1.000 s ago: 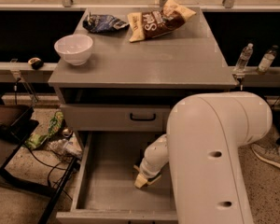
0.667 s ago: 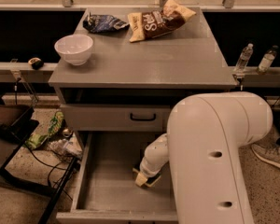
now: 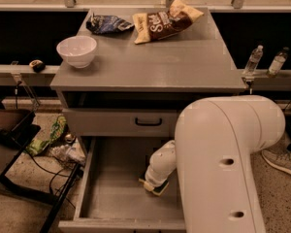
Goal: Pick sponge from middle drawer and place on counter
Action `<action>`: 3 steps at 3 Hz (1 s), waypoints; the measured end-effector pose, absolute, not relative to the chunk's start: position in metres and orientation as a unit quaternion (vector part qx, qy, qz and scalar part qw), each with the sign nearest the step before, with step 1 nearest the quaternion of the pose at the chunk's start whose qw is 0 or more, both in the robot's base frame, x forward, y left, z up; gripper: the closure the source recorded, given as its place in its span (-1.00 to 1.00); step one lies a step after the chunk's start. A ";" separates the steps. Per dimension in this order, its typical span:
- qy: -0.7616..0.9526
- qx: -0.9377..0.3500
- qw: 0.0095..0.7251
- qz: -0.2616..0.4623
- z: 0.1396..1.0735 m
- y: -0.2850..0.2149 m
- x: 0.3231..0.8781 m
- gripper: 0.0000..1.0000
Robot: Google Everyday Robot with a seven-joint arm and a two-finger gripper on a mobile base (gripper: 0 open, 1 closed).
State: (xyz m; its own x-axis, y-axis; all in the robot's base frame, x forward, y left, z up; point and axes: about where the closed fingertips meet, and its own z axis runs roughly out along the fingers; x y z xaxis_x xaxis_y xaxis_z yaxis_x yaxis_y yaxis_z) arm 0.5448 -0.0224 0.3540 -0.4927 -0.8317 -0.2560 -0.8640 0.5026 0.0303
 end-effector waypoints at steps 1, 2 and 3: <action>0.858 -0.496 0.117 0.063 0.388 -0.035 0.537 1.00; 0.854 -0.507 0.110 0.031 0.439 -0.065 0.506 1.00; 0.855 -0.504 0.119 0.006 0.503 -0.094 0.486 1.00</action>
Offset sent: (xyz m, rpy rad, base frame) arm -0.0756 -0.0799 0.2021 -0.1582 -0.1563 0.0480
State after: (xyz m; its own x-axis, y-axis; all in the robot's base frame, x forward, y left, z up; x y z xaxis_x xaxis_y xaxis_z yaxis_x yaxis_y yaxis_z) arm 0.4862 -0.0937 0.5035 -0.4628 -0.8615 -0.2091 -0.8642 0.4910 -0.1102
